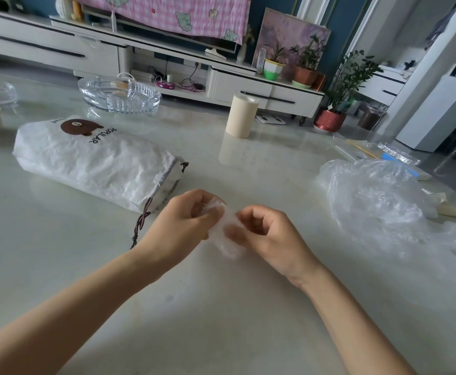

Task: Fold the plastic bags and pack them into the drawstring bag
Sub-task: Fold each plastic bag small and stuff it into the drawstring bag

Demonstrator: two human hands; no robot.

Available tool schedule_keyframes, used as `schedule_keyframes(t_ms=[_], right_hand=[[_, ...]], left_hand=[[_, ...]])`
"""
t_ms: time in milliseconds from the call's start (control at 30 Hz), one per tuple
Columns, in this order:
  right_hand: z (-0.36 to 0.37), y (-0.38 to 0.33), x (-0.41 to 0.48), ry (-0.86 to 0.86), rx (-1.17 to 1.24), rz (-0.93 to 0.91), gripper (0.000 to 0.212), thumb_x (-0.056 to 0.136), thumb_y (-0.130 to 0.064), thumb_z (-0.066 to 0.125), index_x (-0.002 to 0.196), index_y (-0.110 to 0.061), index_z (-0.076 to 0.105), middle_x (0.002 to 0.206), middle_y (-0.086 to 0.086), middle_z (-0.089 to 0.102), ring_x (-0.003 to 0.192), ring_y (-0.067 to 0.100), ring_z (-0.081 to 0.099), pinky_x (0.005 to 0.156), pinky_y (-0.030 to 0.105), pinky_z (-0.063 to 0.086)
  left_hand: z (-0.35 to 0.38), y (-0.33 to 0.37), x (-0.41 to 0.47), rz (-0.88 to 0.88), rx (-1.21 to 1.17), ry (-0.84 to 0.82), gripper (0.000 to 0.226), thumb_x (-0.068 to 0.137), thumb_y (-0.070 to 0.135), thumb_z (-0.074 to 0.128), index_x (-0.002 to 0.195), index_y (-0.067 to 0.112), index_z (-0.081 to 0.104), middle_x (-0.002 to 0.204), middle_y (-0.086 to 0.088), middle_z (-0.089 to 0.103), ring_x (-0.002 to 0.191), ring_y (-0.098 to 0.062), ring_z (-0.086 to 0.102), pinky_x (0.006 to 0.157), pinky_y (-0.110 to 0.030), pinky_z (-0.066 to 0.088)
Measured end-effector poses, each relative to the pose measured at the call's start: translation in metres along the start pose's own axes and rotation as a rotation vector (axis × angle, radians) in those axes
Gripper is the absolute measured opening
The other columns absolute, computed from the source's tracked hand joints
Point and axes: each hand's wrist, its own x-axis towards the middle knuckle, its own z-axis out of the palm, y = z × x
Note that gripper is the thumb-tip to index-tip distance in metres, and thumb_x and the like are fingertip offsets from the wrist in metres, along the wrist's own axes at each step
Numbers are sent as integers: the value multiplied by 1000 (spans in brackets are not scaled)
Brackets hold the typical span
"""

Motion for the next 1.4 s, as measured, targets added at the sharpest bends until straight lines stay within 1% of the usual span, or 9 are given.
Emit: schedule_keyframes(t_ms=[200,334,467,601,868,1001,1168,1301,1401], right_hand=[[-2,0,-2,-56,-69,-65,17,66,-14,80,74,-21,67,109,-10,57,96,1,56,85,18,41],[-4,-4,-2,-139,375,-39,15,62,-11,73,68,-23,66,123,-6,62,113,14,58,92,24,46],[-12,-6,4,56,543,-15,22,61,-3,69,55,-22,61,70,-1,62,68,9,59,67,15,44],[-14,-6,5,156,564,9,18,60,-6,69,55,-19,58,68,0,61,71,10,60,68,15,45],[-8,-3,2,49,363,59,7,64,-11,67,67,-17,68,72,-1,67,70,12,61,67,17,47],[-8,-1,1,-2,383,31,9,66,-9,66,74,-5,62,83,3,64,85,13,60,78,17,47],[-10,-2,2,-93,467,37,47,64,-15,80,98,10,59,127,6,61,120,13,55,99,27,45],[-7,-4,1,-62,433,28,17,71,-6,67,87,1,66,118,8,66,114,11,59,81,23,52],[-5,-2,2,25,393,39,14,70,-6,70,82,-2,69,90,13,71,78,13,66,70,20,51]], left_hand=[[1,0,2,-239,-120,-82,21,97,17,46,88,9,63,67,-4,55,44,-8,44,41,-14,34],[2,8,-3,-580,-308,-309,26,94,12,43,71,10,54,47,-1,41,32,-7,24,32,-10,17],[5,-1,-7,0,273,66,19,93,10,48,81,17,60,56,8,55,41,-7,41,41,-20,33],[-23,-3,6,630,824,434,25,84,15,46,102,7,61,97,-9,60,89,-22,49,78,-32,35],[-9,-5,3,859,804,49,41,95,35,43,122,10,60,133,-4,54,127,-20,44,104,-30,31],[0,-14,2,743,743,-45,46,89,43,50,123,13,59,126,2,59,120,-14,49,99,-28,36],[7,-15,1,647,511,19,28,79,13,65,107,11,64,89,15,59,80,3,53,74,1,35],[14,-10,-3,247,209,6,7,87,12,62,80,12,66,65,3,67,62,-3,64,63,-16,51],[12,-6,-4,17,8,-137,21,89,23,61,78,6,66,73,-9,69,65,-17,70,69,-29,58]])
